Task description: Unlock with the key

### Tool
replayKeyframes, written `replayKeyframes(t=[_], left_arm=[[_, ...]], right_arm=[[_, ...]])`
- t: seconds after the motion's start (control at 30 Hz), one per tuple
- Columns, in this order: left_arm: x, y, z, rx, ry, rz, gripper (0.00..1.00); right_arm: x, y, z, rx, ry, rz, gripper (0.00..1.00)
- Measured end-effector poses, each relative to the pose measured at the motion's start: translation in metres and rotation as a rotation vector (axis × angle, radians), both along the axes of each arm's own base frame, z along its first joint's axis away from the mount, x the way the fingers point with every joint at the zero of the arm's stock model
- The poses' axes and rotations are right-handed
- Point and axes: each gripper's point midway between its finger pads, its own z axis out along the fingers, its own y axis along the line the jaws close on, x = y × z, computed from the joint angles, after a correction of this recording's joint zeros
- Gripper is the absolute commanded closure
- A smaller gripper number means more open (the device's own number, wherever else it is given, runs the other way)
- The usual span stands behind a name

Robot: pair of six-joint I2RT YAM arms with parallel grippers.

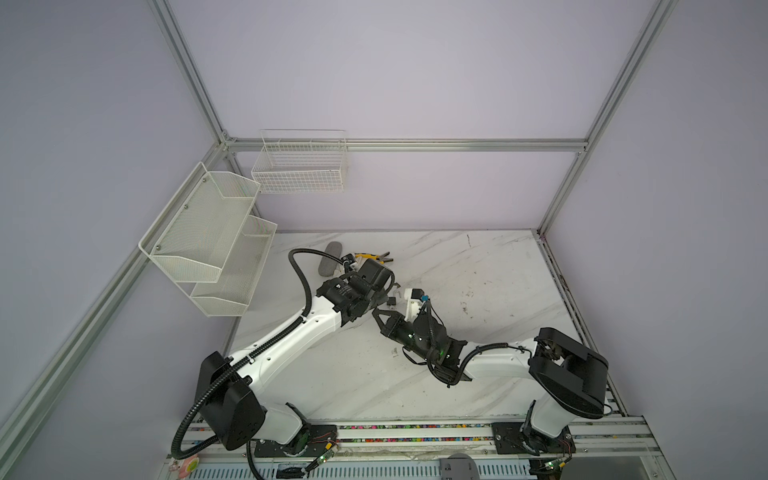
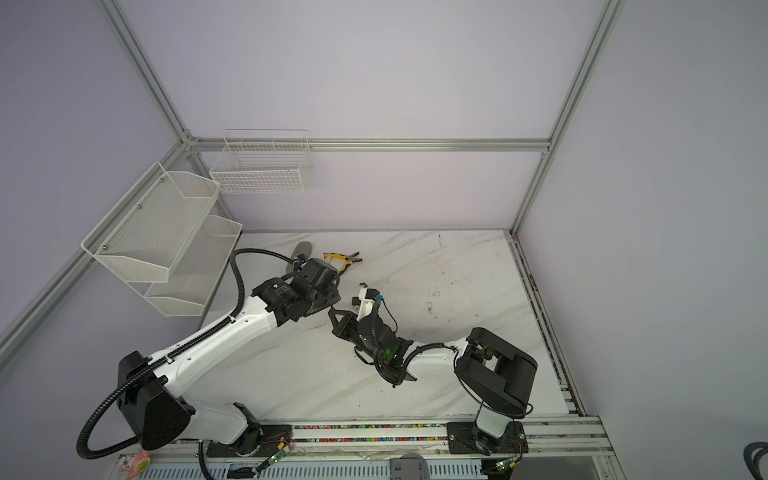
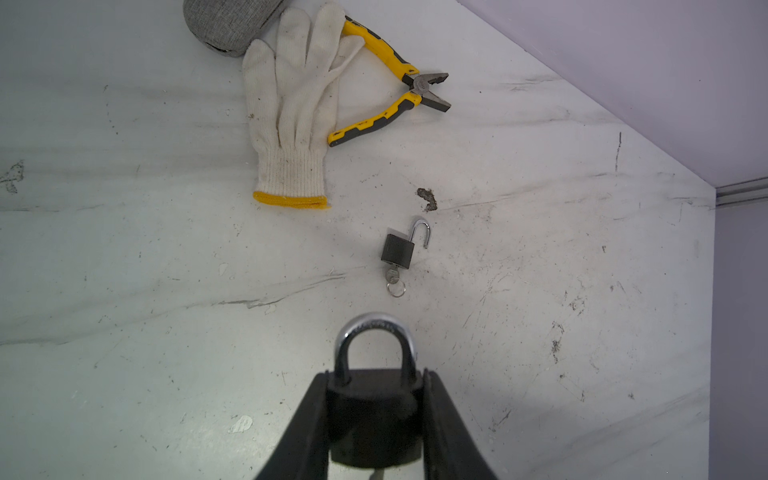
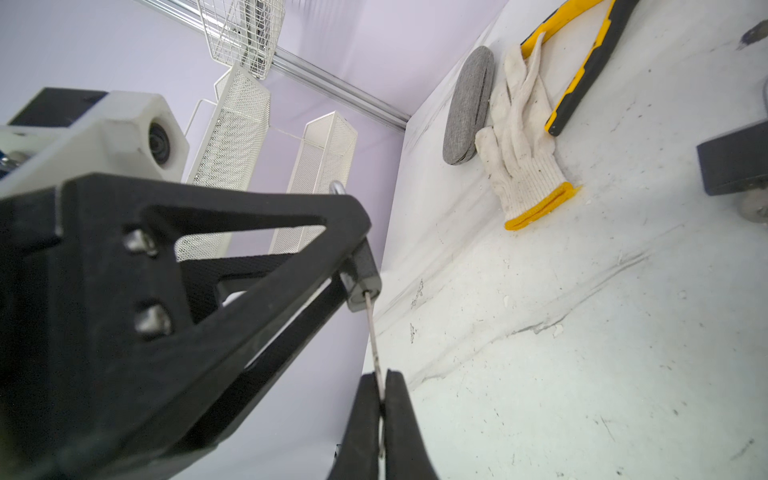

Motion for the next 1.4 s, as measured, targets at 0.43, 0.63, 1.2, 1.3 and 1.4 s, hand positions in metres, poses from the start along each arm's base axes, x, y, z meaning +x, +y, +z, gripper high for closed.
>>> replayKeyframes(t=[0.43,0.63,1.2,1.3,1.4], left_arm=[[0.0,0.0,0.0,0.0,-0.002,0.0,1.0],[-0.001,-0.001,0.0,0.011,-0.004,-0.009,1.0],[0.004,-0.008,0.007,-0.023,-0.035,-0.016,1.0],[0.004,-0.006,0.011,-0.022,-0.05,-0.01,1.0],[0.002,-0.003,0.011,-0.007,-0.051,-0.005,1.0]], right_arm=[[0.002,0.001,0.001,-0.004,0.003,-0.002,1.0],[0.002,0.0,0.002,-0.012,0.001,-0.004,1.0],[0.013,-0.008,0.011,-0.124,-0.071,-0.029,1.0],[0.013,-0.008,0.014,-0.124,-0.087,0.003,1.0],[0.011,-0.006,0.016,-0.123,-0.093,0.034,1.0]])
